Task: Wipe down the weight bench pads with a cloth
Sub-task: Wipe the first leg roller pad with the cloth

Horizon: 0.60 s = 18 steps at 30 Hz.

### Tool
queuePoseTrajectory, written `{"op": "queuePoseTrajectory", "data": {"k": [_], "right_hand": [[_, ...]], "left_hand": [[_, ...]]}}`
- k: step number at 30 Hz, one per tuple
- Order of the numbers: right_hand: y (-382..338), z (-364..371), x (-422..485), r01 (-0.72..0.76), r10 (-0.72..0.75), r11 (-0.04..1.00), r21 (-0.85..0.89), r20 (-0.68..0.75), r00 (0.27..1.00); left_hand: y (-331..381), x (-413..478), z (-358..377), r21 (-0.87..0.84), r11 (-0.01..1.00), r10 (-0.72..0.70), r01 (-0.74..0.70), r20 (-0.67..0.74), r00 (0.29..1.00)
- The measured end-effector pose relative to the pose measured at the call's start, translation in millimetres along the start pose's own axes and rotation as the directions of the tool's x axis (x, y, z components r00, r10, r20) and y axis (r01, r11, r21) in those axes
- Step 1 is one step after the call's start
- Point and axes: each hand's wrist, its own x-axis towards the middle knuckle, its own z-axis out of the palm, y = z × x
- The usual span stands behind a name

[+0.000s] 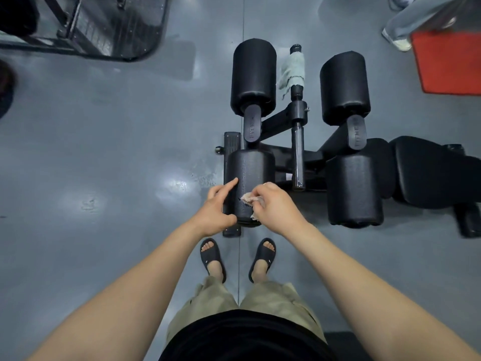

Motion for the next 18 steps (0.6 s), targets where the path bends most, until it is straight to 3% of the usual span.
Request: {"op": "queuePoseTrajectory", "data": {"k": [4,10,18], "right_hand": [[-1,7,-14,0.003,-0.003,1.000,-0.003,0.024,1.000],[1,26,-42,0.060,-0.057,0.997,0.040,-0.068,0.996],[-6,20,-28,0.192,-0.193,0.969,-0.153,0.010,0.981]], "left_hand": [[0,-1,4,-0.001,1.000,0.000,0.000,-0.025,1.000],[2,-3,4,-0.008,1.000,-0.005,0.005,-0.032,0.999],[4,-6,3,-0.024,1.000,-0.007,0.006,-0.041,0.999]]}}
